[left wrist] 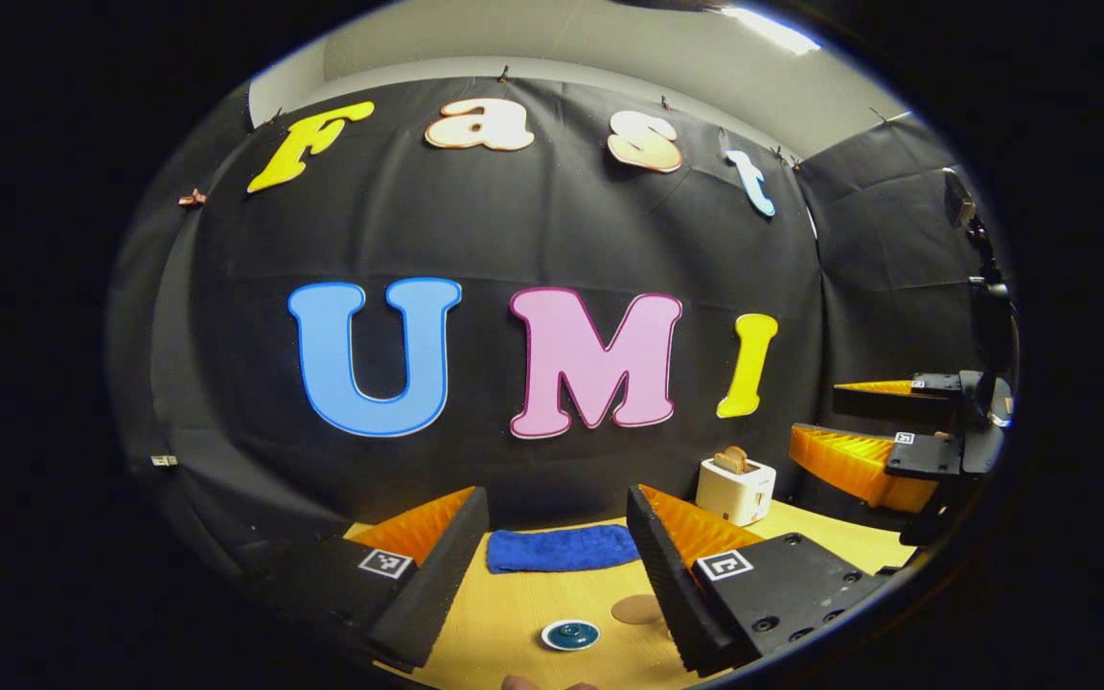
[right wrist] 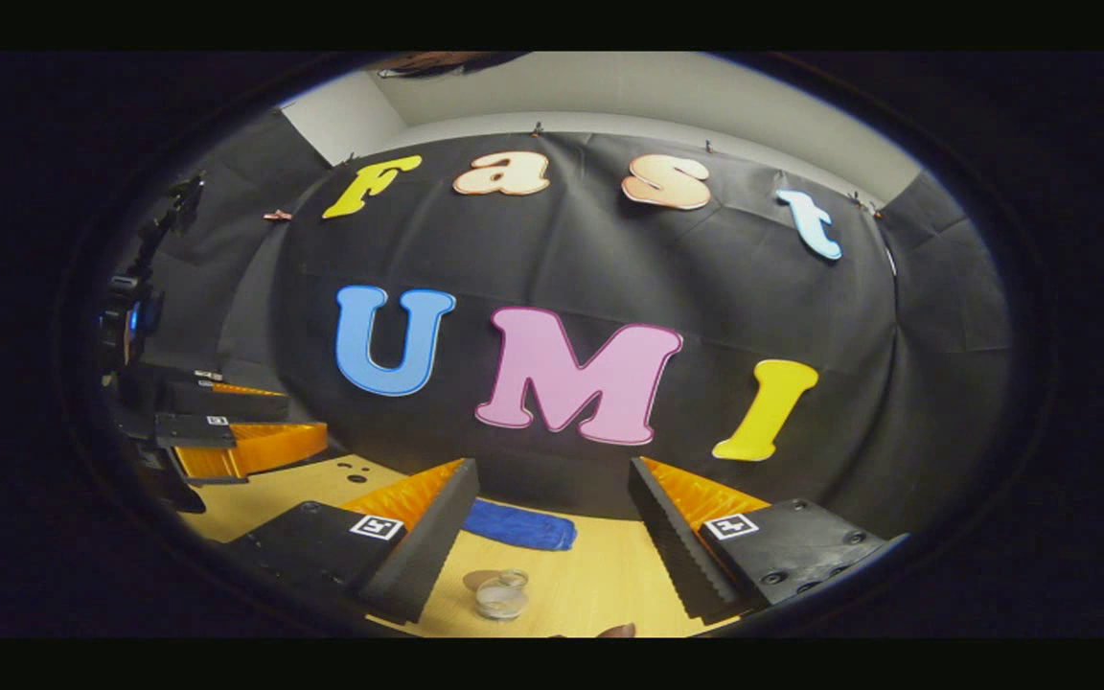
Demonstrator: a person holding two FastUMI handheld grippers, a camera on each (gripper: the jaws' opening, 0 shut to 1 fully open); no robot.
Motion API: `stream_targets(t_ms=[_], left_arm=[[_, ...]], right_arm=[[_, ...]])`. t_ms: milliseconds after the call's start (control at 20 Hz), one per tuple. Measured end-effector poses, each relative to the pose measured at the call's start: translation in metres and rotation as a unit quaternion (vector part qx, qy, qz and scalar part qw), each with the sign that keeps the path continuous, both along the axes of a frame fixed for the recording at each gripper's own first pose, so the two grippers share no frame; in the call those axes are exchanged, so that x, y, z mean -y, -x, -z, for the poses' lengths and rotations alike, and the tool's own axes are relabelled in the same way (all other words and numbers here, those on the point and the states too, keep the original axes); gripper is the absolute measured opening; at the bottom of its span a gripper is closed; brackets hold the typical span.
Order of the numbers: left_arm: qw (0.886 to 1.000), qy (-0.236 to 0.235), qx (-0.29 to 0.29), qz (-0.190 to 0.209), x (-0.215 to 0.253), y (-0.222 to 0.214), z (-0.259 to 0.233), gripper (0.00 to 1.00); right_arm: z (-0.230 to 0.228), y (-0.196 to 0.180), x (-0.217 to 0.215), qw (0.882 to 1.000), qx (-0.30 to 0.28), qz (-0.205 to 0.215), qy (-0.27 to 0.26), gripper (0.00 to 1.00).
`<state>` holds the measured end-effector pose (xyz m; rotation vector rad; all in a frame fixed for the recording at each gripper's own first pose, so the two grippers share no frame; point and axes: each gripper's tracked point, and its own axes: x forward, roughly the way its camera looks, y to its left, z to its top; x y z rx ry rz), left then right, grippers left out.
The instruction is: Open the teacup lid with one hand, grasp the water bottle and pour water into the teacup with the other hand; after pouring, place the water bottle on the coaster and then close the teacup lid.
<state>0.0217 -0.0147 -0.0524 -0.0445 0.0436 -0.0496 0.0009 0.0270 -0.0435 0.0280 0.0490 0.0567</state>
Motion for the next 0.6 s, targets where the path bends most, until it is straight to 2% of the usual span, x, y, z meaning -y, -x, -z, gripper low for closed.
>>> stream_targets(t_ms=[250,400,600], left_arm=[[1.000,-0.015,-0.025,0.011,0.012,-0.022,0.055,0.93],[0.998,-0.028,-0.045,0.013,0.021,-0.033,0.106,0.92],[0.997,-0.012,-0.082,0.007,0.025,-0.044,0.176,0.91]], right_arm=[[0.045,-0.003,-0.010,1.000,-0.019,-0.010,0.011,0.96],[0.076,-0.007,-0.011,0.999,-0.032,-0.012,0.032,0.96],[0.112,-0.007,-0.012,0.998,-0.053,-0.007,0.013,0.98]])
